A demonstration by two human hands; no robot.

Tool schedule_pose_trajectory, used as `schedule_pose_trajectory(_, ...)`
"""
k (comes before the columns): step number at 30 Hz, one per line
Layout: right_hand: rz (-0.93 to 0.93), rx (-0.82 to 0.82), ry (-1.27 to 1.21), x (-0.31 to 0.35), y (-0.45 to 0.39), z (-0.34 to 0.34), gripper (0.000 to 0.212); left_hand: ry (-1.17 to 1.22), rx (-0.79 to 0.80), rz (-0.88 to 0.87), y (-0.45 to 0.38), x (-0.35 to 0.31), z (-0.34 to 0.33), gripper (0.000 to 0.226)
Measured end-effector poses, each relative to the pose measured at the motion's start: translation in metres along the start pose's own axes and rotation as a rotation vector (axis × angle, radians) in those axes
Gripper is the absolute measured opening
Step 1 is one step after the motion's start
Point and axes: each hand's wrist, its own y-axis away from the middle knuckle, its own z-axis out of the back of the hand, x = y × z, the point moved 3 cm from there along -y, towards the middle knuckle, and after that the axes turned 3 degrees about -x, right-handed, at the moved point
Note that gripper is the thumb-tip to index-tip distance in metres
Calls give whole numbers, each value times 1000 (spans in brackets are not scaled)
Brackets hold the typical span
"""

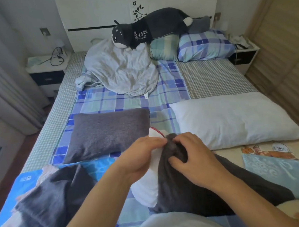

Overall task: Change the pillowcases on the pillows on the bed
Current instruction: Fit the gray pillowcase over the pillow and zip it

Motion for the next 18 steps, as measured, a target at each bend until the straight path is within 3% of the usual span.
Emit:
schedule_pose_trajectory(2,1,-56,-25,-6,6,1,25,-32,61,-52,2,4,-10,37)
schedule_pose_trajectory(4,1,-214,-86,-18,12,11,9,-178,127,-145,6,2,-14,31)
schedule_pose_trajectory(6,-58,-341,-146,-30,20,23,14,-345,8,-307,8,-5,-5,40)
schedule_pose_trajectory(9,-144,-380,-275,-33,30,38,20,-451,-227,-523,8,-9,12,48)
schedule_pose_trajectory(14,-112,-410,-311,-19,34,43,21,-679,-54,-567,6,23,-16,60)
schedule_pose_trajectory(18,-95,-461,-268,-18,38,44,12,-728,-151,-600,4,39,-19,62)
